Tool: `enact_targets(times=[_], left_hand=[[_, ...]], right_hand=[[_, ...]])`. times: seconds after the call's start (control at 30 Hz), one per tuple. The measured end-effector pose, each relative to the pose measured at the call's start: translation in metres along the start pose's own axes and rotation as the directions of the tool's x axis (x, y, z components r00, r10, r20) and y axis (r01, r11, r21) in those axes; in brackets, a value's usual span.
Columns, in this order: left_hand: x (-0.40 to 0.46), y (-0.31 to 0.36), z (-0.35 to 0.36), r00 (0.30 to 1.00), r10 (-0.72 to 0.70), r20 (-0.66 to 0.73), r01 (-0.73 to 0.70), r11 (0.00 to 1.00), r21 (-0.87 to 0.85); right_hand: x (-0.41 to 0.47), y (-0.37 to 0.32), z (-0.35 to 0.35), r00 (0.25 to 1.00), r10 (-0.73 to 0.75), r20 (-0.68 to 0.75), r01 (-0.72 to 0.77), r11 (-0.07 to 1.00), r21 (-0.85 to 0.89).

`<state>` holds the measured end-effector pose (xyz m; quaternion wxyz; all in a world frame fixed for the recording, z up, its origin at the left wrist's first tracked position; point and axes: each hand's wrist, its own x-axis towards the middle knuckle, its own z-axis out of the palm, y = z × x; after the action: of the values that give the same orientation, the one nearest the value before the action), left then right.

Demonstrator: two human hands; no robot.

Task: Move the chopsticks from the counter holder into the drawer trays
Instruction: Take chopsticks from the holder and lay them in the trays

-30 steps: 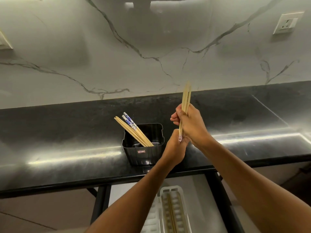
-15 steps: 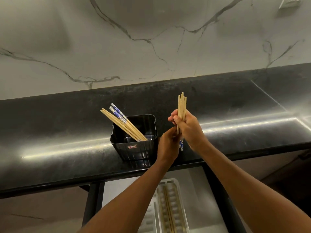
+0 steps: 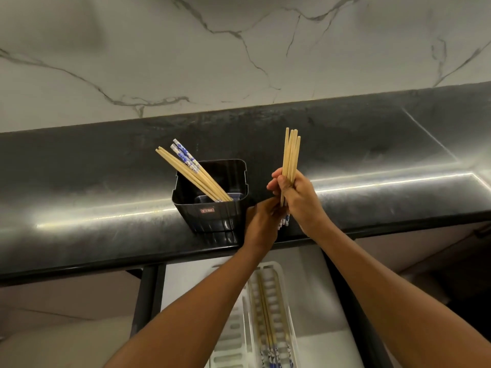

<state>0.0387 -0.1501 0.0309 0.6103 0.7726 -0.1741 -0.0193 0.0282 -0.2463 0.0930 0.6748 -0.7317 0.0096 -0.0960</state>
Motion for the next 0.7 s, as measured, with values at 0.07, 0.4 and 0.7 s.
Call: enact_targets(times=[0.07,0.4,0.7], left_hand=[[-0.003,-0.005,0.000,1.000,0.012,0.024,-0.014,0.998,0.067],[-0.001,-0.001,-0.005,0.996,-0.032,0.080,0.012,0.972,0.235],[-0.055,0.003,-0.019,0.973,-0.116,0.200,0.086,0.984,0.156]], right_hand=[[-0.003,0.004,0.000,1.000,0.020,-0.009,-0.020,1.000,-0.011],[-0.005,0.011,0.002,0.999,0.037,-0.038,-0.037,0.999,-0.014],[-0.057,0.000,0.008,0.981,0.194,-0.016,-0.192,0.979,0.075]])
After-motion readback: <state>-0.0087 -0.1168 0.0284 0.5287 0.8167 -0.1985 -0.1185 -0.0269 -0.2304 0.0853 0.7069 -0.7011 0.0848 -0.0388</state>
